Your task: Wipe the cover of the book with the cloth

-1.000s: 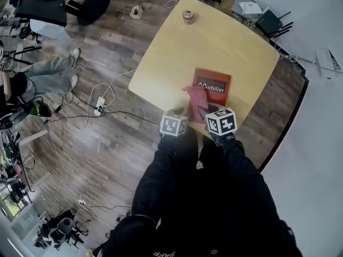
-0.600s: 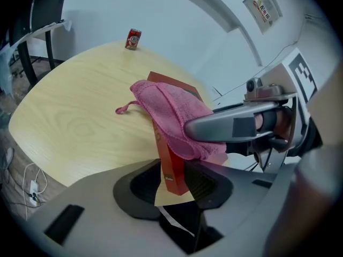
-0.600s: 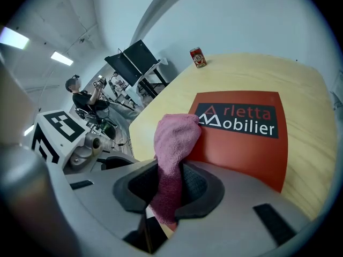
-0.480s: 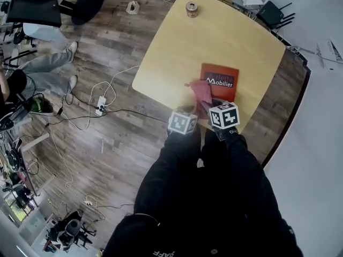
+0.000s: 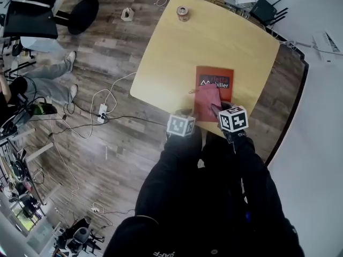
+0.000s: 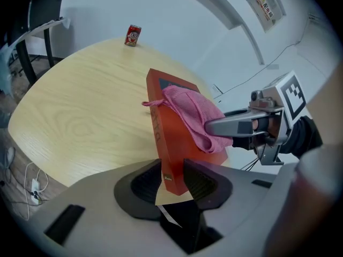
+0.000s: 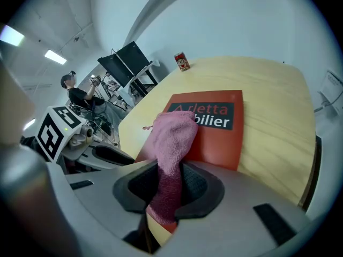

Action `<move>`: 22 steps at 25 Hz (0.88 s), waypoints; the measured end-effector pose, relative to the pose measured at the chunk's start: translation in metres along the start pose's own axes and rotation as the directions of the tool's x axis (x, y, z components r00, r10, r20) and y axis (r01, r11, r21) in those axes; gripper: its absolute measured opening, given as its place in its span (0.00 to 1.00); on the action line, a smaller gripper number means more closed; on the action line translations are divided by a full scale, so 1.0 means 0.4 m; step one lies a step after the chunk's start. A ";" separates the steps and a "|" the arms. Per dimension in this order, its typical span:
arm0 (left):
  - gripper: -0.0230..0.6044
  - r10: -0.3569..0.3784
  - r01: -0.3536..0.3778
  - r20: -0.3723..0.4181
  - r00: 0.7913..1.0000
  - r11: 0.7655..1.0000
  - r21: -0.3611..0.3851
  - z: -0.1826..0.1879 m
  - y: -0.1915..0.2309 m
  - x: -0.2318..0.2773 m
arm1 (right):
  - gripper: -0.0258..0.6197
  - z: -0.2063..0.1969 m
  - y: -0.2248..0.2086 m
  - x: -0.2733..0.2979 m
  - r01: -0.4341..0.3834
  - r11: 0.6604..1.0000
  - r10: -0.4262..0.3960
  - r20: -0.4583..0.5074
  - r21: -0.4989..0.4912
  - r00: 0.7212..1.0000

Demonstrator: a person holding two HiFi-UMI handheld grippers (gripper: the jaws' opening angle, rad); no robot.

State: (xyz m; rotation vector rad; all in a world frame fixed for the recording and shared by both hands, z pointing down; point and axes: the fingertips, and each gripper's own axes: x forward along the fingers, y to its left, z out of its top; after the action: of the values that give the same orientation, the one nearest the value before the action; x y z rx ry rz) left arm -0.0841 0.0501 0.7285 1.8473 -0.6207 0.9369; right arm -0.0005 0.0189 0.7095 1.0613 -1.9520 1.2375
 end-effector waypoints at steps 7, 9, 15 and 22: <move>0.26 0.017 -0.017 -0.003 1.000 1.000 0.006 -0.003 -0.004 0.002 | 0.20 -0.031 -0.085 -0.067 0.057 0.996 -0.059 0.032 0.062 0.998; 0.26 0.021 -0.021 -0.003 1.000 1.000 0.010 -0.002 -0.007 0.000 | 0.20 -0.039 -0.102 -0.087 0.074 0.995 -0.077 0.038 0.072 0.996; 0.25 0.019 -0.019 -0.007 1.000 1.000 0.010 -0.005 -0.007 0.007 | 0.20 -0.041 -0.097 -0.132 0.078 0.995 -0.084 0.079 0.068 0.993; 0.22 0.013 -0.013 -0.009 1.000 1.000 0.024 -0.003 -0.017 0.005 | 0.20 -0.038 0.000 -0.122 0.015 0.999 -0.020 0.102 0.050 0.995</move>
State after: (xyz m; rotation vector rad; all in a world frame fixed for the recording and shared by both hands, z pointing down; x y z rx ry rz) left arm -0.0783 0.0541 0.7270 1.8612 -0.6189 0.9648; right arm 0.0252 0.0482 0.6764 1.1853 -1.9932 1.2497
